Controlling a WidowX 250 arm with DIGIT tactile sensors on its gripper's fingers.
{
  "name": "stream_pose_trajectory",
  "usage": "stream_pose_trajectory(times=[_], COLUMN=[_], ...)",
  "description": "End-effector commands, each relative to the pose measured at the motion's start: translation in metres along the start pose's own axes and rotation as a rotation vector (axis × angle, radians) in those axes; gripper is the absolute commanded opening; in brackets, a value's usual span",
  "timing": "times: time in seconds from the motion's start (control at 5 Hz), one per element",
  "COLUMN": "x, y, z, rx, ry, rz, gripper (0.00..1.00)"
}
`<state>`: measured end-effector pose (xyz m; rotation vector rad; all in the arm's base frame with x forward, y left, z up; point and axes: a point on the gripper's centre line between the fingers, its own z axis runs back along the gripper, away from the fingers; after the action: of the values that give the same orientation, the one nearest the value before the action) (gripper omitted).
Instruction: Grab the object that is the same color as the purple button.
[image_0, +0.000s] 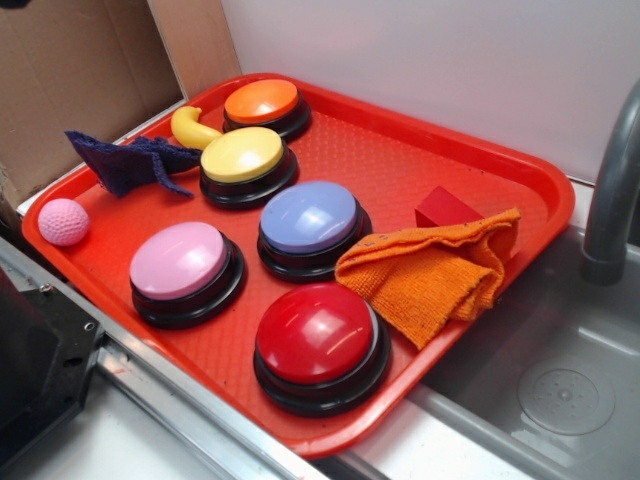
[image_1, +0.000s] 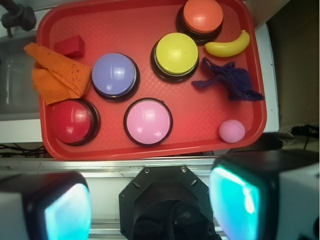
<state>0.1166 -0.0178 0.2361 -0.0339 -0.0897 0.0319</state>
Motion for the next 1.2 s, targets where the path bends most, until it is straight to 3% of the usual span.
stream_pose_trajectory(times=[0.0, 0.2, 0.6, 0.8, 1.0], x=[0.000, 0.017, 0.043, 0.055, 0.067], y=[0.000, 0.009, 0.054, 0.074, 0.092], z=[0.000, -0.010, -0.055, -0.079, -0.101], rx=[0.000, 0.001, 0.016, 0.087, 0.050], ry=[0.000, -0.032, -0.073, -0.114, -0.166], rz=[0.000, -0.016, -0.046, -0.056, -0.157], gripper=[1.00, 1.00, 1.00, 1.00, 1.00])
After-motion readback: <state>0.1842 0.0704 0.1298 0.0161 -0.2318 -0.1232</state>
